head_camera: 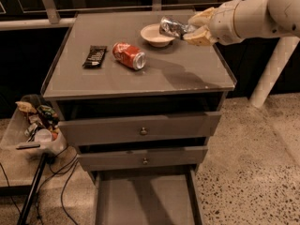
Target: Pick redbull can from bottom drawer and place on counter
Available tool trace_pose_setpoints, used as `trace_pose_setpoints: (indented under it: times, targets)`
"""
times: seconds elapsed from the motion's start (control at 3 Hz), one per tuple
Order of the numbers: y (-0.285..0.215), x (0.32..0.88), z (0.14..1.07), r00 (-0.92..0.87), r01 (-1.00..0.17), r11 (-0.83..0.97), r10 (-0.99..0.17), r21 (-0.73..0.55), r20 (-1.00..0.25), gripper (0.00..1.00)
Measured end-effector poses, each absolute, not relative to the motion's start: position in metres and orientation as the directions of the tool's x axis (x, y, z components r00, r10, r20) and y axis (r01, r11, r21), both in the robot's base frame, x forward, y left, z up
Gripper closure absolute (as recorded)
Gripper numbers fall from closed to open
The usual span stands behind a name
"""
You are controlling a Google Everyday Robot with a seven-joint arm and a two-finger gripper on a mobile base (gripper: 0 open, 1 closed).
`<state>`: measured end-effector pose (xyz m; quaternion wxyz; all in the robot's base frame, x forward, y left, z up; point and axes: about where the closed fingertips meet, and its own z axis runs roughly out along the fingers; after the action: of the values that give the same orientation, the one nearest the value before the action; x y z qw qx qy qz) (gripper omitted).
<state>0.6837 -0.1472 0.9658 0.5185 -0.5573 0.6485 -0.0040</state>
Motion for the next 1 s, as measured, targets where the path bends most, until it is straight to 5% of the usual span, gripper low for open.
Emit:
trace_pose_setpoints:
  times: [1.0]
  targets:
    - [-0.163,0.717,0.926,0.077,-0.784,0.385,-0.717,-0.486,-0.693,1.0]
